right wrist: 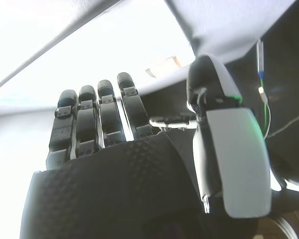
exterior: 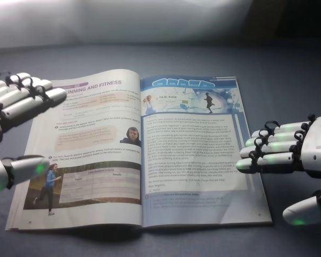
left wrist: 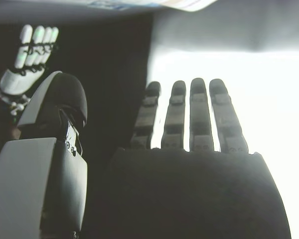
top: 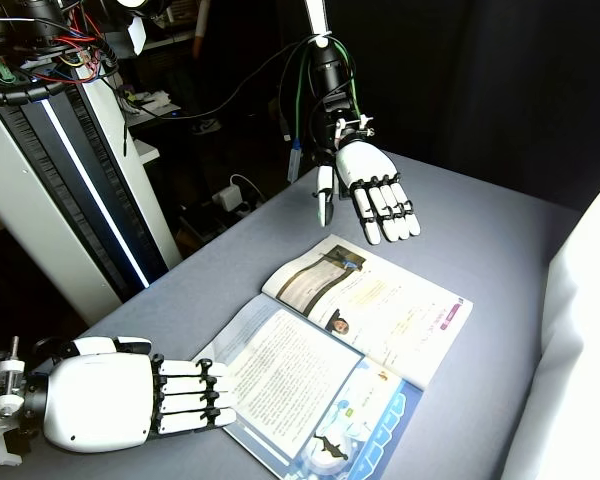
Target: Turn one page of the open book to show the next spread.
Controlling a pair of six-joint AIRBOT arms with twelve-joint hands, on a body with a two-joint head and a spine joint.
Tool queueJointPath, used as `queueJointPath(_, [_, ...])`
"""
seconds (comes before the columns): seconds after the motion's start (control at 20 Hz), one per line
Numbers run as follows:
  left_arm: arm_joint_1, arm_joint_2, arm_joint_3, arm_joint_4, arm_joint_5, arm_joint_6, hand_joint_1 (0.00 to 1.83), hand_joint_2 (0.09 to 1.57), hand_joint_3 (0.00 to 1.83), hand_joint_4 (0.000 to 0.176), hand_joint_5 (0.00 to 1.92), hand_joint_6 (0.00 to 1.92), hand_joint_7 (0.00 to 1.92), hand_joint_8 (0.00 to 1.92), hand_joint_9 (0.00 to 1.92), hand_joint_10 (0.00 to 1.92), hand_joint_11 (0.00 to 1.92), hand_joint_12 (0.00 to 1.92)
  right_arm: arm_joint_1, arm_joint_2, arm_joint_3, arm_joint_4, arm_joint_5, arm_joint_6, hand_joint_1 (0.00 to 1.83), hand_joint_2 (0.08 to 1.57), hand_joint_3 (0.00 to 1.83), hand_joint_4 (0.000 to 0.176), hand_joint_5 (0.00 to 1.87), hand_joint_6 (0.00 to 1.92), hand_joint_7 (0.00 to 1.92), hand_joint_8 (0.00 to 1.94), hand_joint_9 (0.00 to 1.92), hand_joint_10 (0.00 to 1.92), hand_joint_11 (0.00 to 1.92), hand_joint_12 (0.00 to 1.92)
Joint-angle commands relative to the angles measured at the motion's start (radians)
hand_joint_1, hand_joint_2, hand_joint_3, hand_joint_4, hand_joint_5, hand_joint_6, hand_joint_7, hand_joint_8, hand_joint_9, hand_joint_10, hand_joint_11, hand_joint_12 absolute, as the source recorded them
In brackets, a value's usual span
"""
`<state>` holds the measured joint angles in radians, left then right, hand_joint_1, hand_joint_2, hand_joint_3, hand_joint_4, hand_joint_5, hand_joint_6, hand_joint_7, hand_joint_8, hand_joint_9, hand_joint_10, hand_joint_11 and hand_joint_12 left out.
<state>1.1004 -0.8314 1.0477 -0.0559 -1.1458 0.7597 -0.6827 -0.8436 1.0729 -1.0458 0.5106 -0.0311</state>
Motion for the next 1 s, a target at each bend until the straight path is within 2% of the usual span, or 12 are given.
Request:
queueJointPath(0.0, [-0.007,0.008,-0.001,-0.018,-0.126,0.0,0.19,1.32,0.0,0.07,0.01,0.0,0.0,0.0,0.0,0.0,0.05,0.03,0.013,-0.003,0.002,0.019,0.05,0.013,0.01,1.26,0.0,0.0,0.09,0.02,0.01,0.0,0.0,0.0,0.0,0.0])
queueJointPath(0.3, [-0.004,0.01,-0.003,-0.022,-0.134,0.0,0.21,1.33,0.0,0.071,0.02,0.01,0.0,0.0,0.0,0.0,0.0,0.1,0.007,-0.039,0.024,-0.028,0.046,0.07,0.01,1.26,0.0,0.0,0.08,0.01,0.0,0.0,0.0,0.0,0.0,0.0])
queueJointPath(0.35, [-0.004,0.01,-0.003,-0.022,-0.135,0.0,0.21,1.33,0.0,0.084,0.02,0.0,0.0,0.0,0.0,0.0,0.0,0.05,0.004,-0.047,0.029,-0.037,0.044,0.079,0.01,1.26,0.0,0.0,0.08,0.01,0.0,0.0,0.0,0.0,0.0,0.0])
queueJointPath(0.45, [-0.004,0.01,-0.004,-0.024,-0.14,0.0,0.18,1.33,0.0,0.087,0.01,0.0,0.0,0.0,0.0,0.0,0.0,0.1,0.0,-0.066,0.043,-0.054,0.042,0.104,0.0,1.25,0.0,0.0,0.09,0.01,0.01,0.0,0.0,0.0,0.0,0.0])
queueJointPath(0.55, [-0.004,0.01,-0.004,-0.022,-0.144,0.0,0.16,1.34,0.0,0.11,0.0,0.0,0.0,0.0,0.0,0.0,0.0,0.01,-0.003,-0.082,0.054,-0.074,0.042,0.127,0.0,1.25,0.0,0.0,0.07,0.0,0.0,0.0,0.0,0.0,0.0,0.0])
queueJointPath(0.65, [-0.004,0.011,-0.004,-0.024,-0.149,0.0,0.15,1.34,0.0,0.099,0.01,0.0,0.0,0.0,0.0,0.0,0.0,0.0,-0.003,-0.096,0.059,-0.079,0.042,0.128,0.0,1.25,0.0,0.0,0.06,0.0,0.0,0.0,0.0,0.0,0.0,0.0])
queueJointPath(0.7, [-0.004,0.013,-0.005,-0.025,-0.152,0.0,0.13,1.35,0.0,0.084,0.01,0.0,0.0,0.0,0.0,0.0,0.0,0.0,-0.003,-0.103,0.062,-0.082,0.043,0.128,0.0,1.24,0.0,0.0,0.05,0.0,0.0,0.0,0.0,0.0,0.0,0.0])
queueJointPath(0.75, [-0.003,0.014,-0.005,-0.027,-0.156,0.0,0.13,1.34,0.0,0.059,0.03,0.01,0.0,0.0,0.0,0.0,0.0,0.0,-0.003,-0.111,0.067,-0.083,0.043,0.128,0.0,1.24,0.0,0.0,0.04,0.0,0.0,0.0,0.0,0.0,0.0,0.0])
queueJointPath(0.8, [-0.002,0.016,-0.006,-0.03,-0.161,0.001,0.12,1.34,0.0,0.057,0.03,0.01,0.0,0.0,0.0,0.0,0.0,0.0,-0.003,-0.119,0.072,-0.085,0.044,0.129,0.0,1.23,0.0,0.0,0.02,0.0,0.0,0.0,0.0,0.0,0.0,0.0])
queueJointPath(0.85, [0.001,0.019,-0.008,-0.034,-0.167,0.005,0.12,1.34,0.0,0.074,0.02,0.0,0.0,0.0,0.0,0.0,0.0,0.0,-0.003,-0.128,0.076,-0.087,0.047,0.129,0.0,1.24,0.0,0.0,0.03,0.01,0.0,0.0,0.0,0.0,0.0,0.0])
queueJointPath(0.9, [0.002,0.021,-0.01,-0.037,-0.171,0.008,0.12,1.34,0.0,0.078,0.01,0.0,0.0,0.0,0.0,0.0,0.0,0.0,-0.003,-0.134,0.08,-0.087,0.049,0.13,0.0,1.24,0.0,0.0,0.03,0.01,0.0,0.0,0.0,0.0,0.0,0.0])
queueJointPath(0.95, [0.004,0.023,-0.011,-0.042,-0.176,0.011,0.14,1.34,0.0,0.072,0.02,0.0,0.0,0.0,0.0,0.0,0.0,0.0,-0.003,-0.144,0.085,-0.087,0.052,0.13,0.0,1.24,0.0,0.0,0.03,0.01,0.0,0.0,0.0,0.0,0.0,0.0])
